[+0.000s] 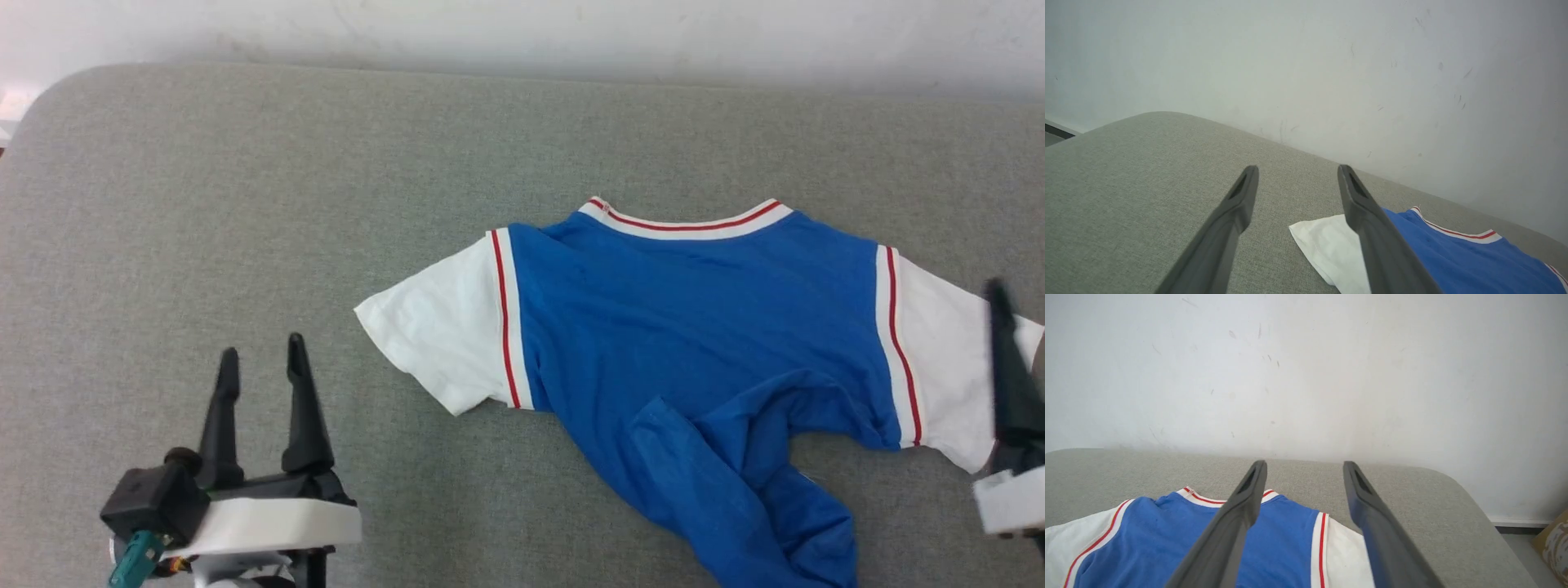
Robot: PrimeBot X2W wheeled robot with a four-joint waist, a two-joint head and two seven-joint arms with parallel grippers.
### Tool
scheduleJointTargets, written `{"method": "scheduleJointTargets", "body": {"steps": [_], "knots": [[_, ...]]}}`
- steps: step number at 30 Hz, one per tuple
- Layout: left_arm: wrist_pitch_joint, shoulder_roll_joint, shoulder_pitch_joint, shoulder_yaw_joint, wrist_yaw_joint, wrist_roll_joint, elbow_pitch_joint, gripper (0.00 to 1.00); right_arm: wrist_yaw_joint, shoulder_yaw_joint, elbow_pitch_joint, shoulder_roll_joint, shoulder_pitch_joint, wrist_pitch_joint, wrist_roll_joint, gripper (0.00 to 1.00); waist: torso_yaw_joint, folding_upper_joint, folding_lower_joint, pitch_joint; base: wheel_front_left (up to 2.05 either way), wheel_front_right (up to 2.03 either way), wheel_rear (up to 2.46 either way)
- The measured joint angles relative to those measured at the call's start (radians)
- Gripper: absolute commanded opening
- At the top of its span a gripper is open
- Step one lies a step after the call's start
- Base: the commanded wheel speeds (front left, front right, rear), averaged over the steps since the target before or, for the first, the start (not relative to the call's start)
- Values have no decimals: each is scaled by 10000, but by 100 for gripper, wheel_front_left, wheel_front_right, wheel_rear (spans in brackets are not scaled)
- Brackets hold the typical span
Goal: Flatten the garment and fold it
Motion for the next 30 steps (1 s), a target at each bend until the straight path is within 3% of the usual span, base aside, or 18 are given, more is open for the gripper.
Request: {"method": "scheduleJointTargets", "body": {"steps": [3, 9, 17, 25, 30], "knots": [[0, 119, 4, 13, 4, 545, -301, 100, 0, -301, 261, 153, 166, -1193, -568, 100, -71, 0, 0, 87, 0, 0, 0], [205, 585, -133, -167, -2, 1193, -410, 100, 2, -435, 1482, 194, 593, -2205, 355, 100, -311, 0, 0, 353, 0, 0, 0], [2731, 1689, -2084, -704, -614, 1661, 458, 100, 0, -165, 1779, 197, 299, -2428, 366, 100, -543, 0, 1, 966, 0, 0, 0], [5837, 2309, -3298, -1116, -1315, 1331, 1770, 100, 0, 88, 2002, 199, 88, -2330, 579, 100, -729, 0, 2, 1617, 0, 0, 0], [6734, 2510, -3684, -1122, -1315, 1231, 1847, 100, 2, 84, 1985, 201, 59, -2243, 587, 100, -822, 0, 0, 1955, 0, 0, 0]]}}
